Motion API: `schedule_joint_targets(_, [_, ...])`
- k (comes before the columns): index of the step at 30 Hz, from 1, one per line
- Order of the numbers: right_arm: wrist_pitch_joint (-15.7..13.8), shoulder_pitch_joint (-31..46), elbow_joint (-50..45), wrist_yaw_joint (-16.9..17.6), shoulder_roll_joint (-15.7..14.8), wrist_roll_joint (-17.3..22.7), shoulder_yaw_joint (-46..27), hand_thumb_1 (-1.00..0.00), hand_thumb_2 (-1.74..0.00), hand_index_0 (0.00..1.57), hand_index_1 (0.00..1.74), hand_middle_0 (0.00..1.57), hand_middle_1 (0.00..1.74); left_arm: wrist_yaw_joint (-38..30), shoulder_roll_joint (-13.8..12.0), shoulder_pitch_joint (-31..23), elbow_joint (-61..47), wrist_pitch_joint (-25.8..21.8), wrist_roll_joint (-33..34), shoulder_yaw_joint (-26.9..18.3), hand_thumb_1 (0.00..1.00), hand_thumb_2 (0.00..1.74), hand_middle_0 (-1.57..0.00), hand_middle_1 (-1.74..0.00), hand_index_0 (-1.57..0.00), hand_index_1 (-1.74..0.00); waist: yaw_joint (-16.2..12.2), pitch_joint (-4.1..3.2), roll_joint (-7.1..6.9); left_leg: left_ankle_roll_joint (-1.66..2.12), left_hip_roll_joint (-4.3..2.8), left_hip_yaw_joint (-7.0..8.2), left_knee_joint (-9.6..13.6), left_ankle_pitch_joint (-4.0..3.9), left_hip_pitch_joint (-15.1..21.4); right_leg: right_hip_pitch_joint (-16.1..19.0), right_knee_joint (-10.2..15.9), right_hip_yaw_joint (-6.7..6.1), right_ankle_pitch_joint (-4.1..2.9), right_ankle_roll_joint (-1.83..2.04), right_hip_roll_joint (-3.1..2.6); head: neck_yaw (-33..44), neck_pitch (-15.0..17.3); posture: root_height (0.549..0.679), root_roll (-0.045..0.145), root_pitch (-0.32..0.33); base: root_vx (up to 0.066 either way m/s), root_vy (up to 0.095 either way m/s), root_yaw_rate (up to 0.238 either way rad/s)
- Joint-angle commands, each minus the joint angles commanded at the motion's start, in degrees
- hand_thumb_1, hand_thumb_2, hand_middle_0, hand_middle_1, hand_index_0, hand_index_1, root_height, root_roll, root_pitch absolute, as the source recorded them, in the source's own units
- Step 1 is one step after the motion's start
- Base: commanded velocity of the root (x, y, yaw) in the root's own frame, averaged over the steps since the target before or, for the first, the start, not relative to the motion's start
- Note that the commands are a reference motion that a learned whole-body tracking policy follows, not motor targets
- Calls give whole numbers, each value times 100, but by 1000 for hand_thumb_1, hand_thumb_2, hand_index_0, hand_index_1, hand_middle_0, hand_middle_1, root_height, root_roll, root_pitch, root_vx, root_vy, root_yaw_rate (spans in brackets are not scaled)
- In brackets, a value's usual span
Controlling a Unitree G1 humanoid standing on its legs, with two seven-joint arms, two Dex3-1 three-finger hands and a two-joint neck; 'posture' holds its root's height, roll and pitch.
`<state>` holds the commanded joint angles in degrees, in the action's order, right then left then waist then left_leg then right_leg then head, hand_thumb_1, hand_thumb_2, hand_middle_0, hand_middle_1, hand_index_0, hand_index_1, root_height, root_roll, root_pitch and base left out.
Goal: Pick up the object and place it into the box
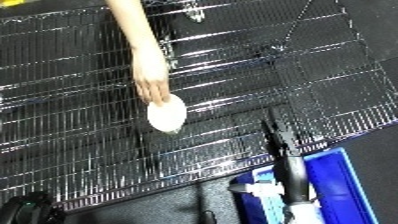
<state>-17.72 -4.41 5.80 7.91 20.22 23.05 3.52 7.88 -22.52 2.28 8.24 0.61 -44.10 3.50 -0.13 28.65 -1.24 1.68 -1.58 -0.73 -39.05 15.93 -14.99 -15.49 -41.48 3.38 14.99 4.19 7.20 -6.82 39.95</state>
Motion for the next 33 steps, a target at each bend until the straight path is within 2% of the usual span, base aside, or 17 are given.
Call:
schedule_joint_targets(9, [3, -18, 158, -89, 3, 62, 72, 0, 0, 0, 0, 0, 0, -7, 5, 41, 17, -45, 19, 38, 1000, 1740, -1570, -1740, -1570, -1740, -5, 11, 15, 5, 1, 5, -12, 21, -31, -47, 16, -9, -25, 29, 18, 24, 32, 648, 48, -106, 7, 0, -14])
schedule_joint_targets(13, [53, -94, 254, -198, 37, 119, 136, 0, 0, 0, 0, 0, 0, -24, 3, 94, 25, -27, 73, 66, 1000, 1740, -1570, -1740, -1570, -1740, 18, 30, 32, 7, 10, -7, -74, 41, -86, -91, -23, -6, -26, 31, 45, 101, 211, 648, 49, -106, 10, 6, 15])
schedule_joint_targets(22, [118, -386, 517, -392, 187, 177, 197, 0, 0, 0, 0, 0, 0, -140, -61, 237, 54, -92, 166, 63, 1000, 1740, -1570, -1740, -1570, -1740, 108, 109, 96, 2, 48, -48, -244, 101, -218, -231, -194, -11, -5, 38, 112, 40, 474, 644, 50, -106, 19, 6, 62])
schedule_joint_targets(28, [190, -532, 634, -483, 291, 191, 207, 0, 0, 0, 0, 0, 0, -139, -77, 290, 40, -133, 214, 60, 1000, 1740, -1570, -1740, -1570, -1740, 150, 114, 133, -2, 58, -53, -359, 149, -332, -367, -329, -7, 15, 40, 155, -10, 553, 641, 50, -102, 23, 16, 61])
schedule_joint_targets(33, [263, -667, 698, -548, 328, 235, 213, 0, 0, 0, 0, 0, 0, -141, -96, 336, -17, -64, 258, 70, 1000, 1740, -1570, -1740, -1570, -1740, 172, 114, 173, -10, 70, -46, -488, 197, -465, -543, -476, -27, 28, 48, 184, -156, 481, 636, 49, -96, 35, 16, 56])
